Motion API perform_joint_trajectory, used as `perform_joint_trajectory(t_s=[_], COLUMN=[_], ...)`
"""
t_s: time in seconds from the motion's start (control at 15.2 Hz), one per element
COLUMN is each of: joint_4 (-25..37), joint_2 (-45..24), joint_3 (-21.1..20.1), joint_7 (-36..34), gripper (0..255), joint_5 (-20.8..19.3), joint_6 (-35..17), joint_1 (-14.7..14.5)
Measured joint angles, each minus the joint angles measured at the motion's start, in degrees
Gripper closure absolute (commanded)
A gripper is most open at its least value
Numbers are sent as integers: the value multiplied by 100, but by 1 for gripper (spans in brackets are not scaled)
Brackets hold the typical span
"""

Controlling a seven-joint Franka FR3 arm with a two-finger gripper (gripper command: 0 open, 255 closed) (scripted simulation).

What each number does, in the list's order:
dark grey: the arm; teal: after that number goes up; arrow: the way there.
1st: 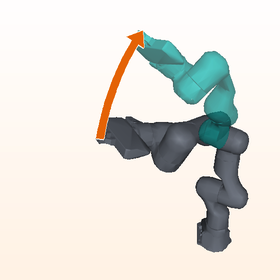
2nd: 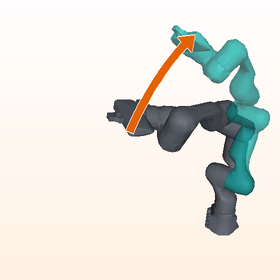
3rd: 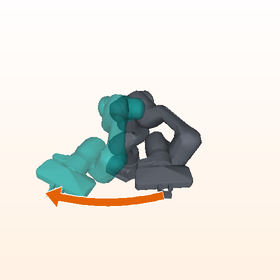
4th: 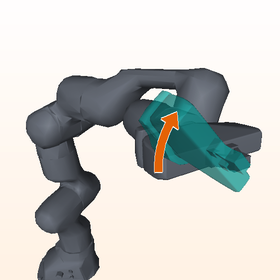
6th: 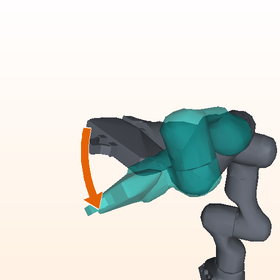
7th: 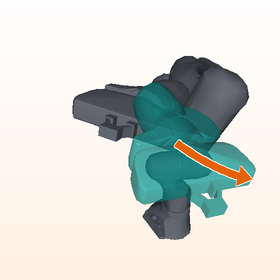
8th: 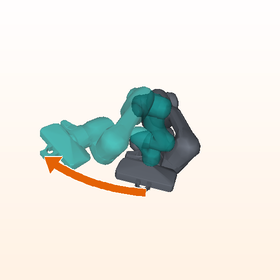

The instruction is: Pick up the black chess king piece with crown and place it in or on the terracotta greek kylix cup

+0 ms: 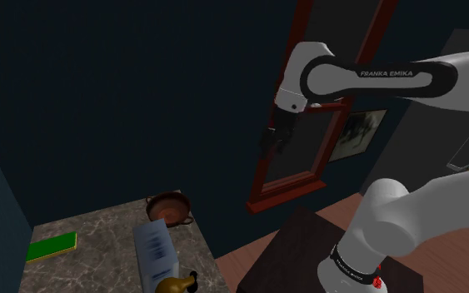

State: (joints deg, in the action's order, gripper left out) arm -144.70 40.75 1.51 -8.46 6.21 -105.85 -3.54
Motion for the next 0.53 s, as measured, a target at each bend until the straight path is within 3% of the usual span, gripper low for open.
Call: perform_joint_trajectory(t_s=[0.53], joint_4=[-907], joint_2=[-662], joint_3=[-291], joint_7=[-70], gripper=[0], joint_5=[583], joint_6=[-1593], joint_1=[-401])
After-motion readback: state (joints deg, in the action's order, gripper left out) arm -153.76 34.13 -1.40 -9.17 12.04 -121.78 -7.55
